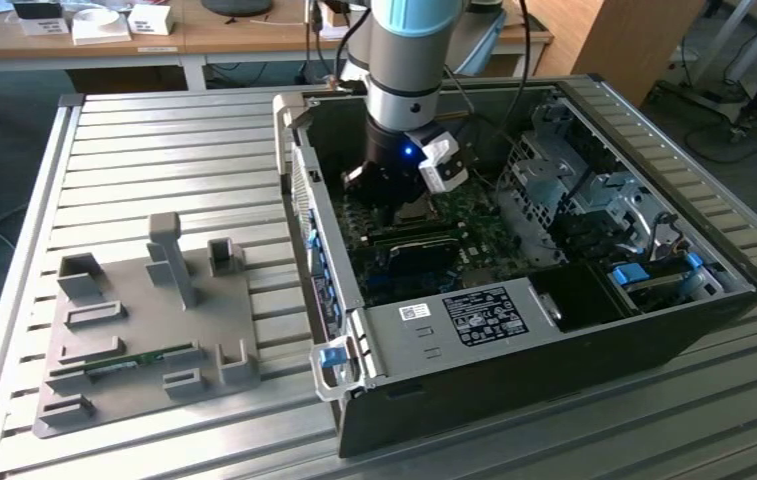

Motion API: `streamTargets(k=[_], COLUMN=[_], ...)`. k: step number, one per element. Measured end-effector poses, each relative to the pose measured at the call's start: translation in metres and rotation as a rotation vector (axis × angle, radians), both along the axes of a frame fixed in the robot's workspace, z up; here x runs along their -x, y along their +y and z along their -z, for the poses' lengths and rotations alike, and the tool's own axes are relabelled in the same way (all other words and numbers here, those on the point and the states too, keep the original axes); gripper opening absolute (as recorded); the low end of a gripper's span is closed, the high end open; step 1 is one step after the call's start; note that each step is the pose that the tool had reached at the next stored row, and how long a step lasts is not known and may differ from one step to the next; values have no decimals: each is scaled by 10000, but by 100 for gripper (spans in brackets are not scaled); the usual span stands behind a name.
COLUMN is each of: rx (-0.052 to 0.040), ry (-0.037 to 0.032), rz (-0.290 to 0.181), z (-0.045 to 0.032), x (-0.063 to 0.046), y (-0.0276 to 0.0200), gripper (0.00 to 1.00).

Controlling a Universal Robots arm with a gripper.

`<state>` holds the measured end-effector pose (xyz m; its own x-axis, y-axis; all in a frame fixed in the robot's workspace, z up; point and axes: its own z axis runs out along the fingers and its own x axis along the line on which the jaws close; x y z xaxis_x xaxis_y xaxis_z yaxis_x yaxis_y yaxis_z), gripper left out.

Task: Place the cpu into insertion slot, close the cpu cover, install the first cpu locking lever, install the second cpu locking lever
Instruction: 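Install the second cpu locking lever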

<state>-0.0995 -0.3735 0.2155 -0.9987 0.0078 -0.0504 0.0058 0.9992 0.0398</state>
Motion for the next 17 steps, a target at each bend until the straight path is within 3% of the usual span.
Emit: streamTargets(k=[7,17], rx=[0,1], ry=[0,1], rz=[-1,0], z=[-164,-172], x=[0,-2], y=[0,0], gripper=[11,11])
